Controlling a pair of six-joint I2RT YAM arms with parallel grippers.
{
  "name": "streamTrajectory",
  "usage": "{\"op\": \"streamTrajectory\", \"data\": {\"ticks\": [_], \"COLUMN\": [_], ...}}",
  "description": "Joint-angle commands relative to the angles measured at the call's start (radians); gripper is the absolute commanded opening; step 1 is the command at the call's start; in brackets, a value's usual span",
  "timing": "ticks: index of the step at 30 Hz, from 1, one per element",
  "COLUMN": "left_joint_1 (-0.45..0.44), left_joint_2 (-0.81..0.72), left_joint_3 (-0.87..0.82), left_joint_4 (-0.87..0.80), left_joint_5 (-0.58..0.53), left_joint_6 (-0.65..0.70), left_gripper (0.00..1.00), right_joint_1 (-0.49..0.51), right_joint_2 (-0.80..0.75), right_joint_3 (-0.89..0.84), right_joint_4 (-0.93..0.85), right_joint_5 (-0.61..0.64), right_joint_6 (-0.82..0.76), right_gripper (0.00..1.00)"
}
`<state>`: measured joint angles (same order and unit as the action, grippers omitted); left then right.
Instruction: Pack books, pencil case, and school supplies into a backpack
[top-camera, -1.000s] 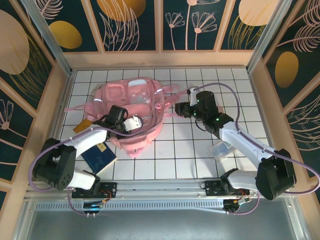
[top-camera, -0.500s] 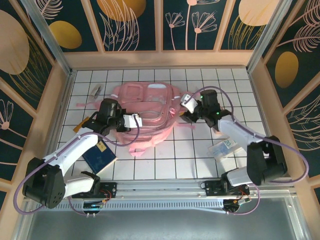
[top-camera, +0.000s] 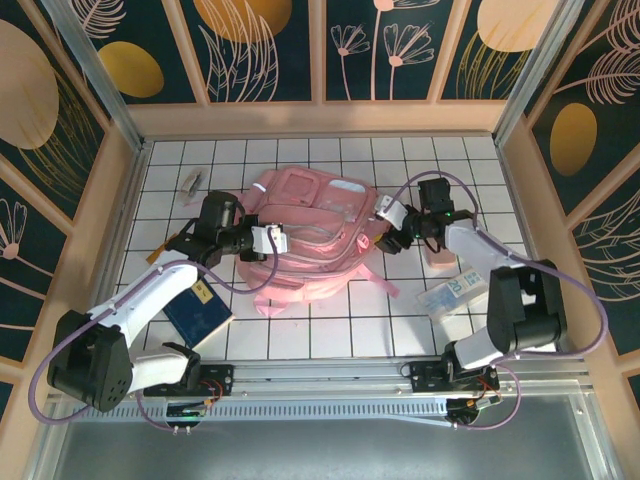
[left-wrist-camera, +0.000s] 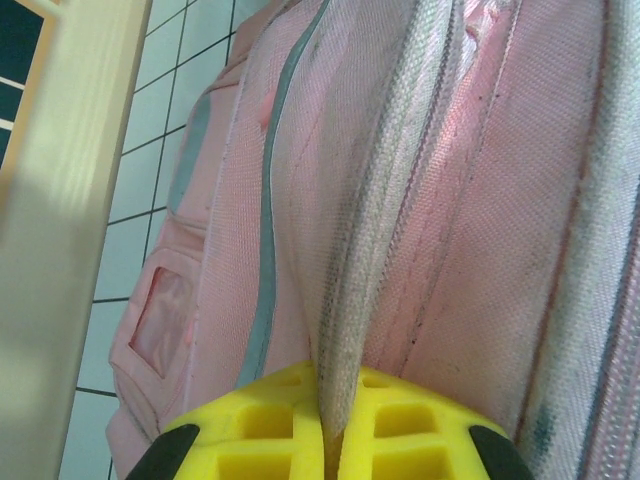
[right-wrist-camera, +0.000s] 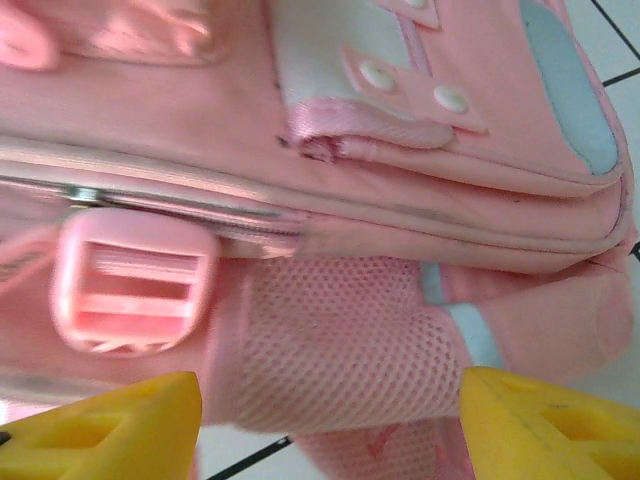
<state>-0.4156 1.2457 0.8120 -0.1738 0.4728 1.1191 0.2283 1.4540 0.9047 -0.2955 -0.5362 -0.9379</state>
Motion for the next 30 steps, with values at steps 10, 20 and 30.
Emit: {"op": "streamTrajectory", "data": {"ticks": [10, 20, 30], "left_joint_1": [-0.003, -0.004, -0.003], "left_joint_2": [-0.017, -0.006, 0.026], "left_joint_3": [-0.001, 0.004, 0.013], "left_joint_4": [0.140, 0.150, 0.214], "left_joint_5": [0.138, 0.126, 0.124], "left_joint_6": [-0.092, -0.134, -0.247], "left_gripper": [0.00, 0.00, 0.00], "right_joint_1": [0.010, 0.003, 0.050], "right_joint_2": [-0.075, -0.058, -0.052], "right_joint_3": [-0.105, -0.171, -0.191], "right_joint_4": [-0.077, 0.024, 0.087], "right_joint_5": [0.022, 0.042, 0.059], "right_joint_6": [-0.033, 0.000, -0.064], "right_gripper": [0.69, 0.54, 0.03]}}
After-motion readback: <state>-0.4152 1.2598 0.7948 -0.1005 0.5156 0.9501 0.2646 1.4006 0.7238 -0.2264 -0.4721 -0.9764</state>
